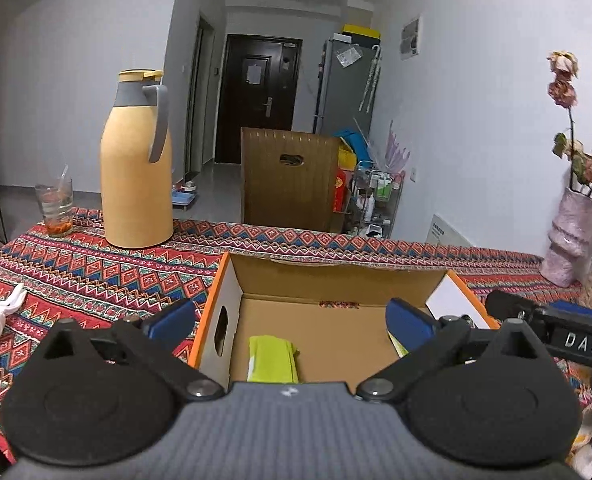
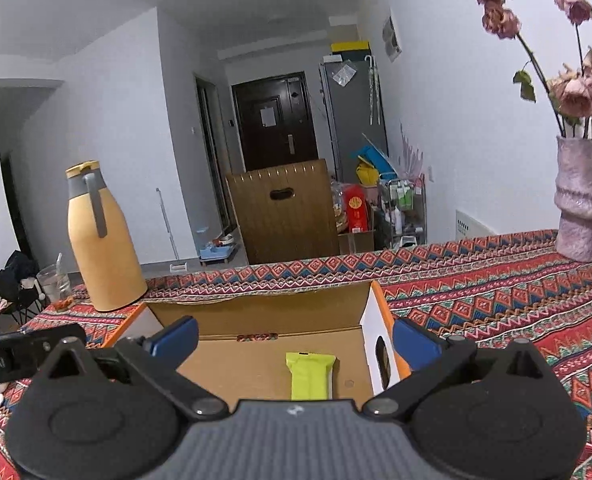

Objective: Organize snacks
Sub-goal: 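Open the right gripper to drop the lime-green bar into the box, then move the right gripper to the white-and-gold cracker packet and grasp it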

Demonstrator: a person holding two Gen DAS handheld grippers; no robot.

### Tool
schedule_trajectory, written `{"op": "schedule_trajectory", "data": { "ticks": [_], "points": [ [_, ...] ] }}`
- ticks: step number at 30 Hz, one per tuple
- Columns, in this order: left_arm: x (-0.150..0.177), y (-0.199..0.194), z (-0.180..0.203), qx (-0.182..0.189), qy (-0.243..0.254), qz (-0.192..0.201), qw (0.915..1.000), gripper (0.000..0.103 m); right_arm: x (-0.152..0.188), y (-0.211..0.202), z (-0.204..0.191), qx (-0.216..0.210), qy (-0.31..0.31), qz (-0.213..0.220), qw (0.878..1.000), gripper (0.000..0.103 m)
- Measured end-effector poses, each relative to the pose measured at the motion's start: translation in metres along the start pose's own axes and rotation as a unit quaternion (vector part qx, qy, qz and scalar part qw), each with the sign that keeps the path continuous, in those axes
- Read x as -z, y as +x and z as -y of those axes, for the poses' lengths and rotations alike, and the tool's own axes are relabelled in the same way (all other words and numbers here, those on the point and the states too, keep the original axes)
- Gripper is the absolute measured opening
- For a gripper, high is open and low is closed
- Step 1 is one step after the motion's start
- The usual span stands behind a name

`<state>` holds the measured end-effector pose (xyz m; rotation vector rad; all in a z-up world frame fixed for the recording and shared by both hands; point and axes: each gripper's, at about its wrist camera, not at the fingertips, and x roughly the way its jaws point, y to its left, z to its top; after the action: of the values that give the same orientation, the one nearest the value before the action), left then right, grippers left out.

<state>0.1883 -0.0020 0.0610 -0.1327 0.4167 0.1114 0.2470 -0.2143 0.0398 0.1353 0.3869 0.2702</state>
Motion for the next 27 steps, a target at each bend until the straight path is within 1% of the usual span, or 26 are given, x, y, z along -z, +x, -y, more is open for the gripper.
{"op": "schedule_trajectory", "data": {
  "ticks": [9, 13, 17, 21, 24, 27],
  "points": [
    [0.013, -0.036, -0.004, 0.004, 0.011, 0.000, 0.9999, 0.103, 0.015, -0.045, 0.004, 0.011, -0.008, 0.004, 1.000, 0.103],
    [0.025, -0.050, -0.008, 0.006, 0.022, -0.007, 0.9997, 0.103, 0.025, -0.064, 0.007, 0.015, -0.015, 0.003, 1.000, 0.103],
    [0.039, -0.059, -0.018, 0.000, 0.031, -0.015, 0.9994, 0.103, 0.037, -0.081, 0.010, 0.022, -0.024, 0.001, 0.999, 0.103],
    [0.051, -0.065, -0.031, -0.007, 0.029, -0.023, 0.9993, 0.103, 0.052, -0.097, 0.017, 0.026, -0.027, -0.004, 0.999, 0.103],
    [0.062, -0.067, -0.041, -0.010, 0.030, -0.029, 0.9991, 0.103, 0.070, -0.107, 0.024, 0.027, -0.024, -0.008, 0.999, 0.103],
    [0.072, -0.064, -0.050, -0.014, 0.025, -0.036, 0.9990, 0.103, 0.088, -0.114, 0.028, 0.037, -0.026, -0.011, 0.999, 0.103]
  ]
}}
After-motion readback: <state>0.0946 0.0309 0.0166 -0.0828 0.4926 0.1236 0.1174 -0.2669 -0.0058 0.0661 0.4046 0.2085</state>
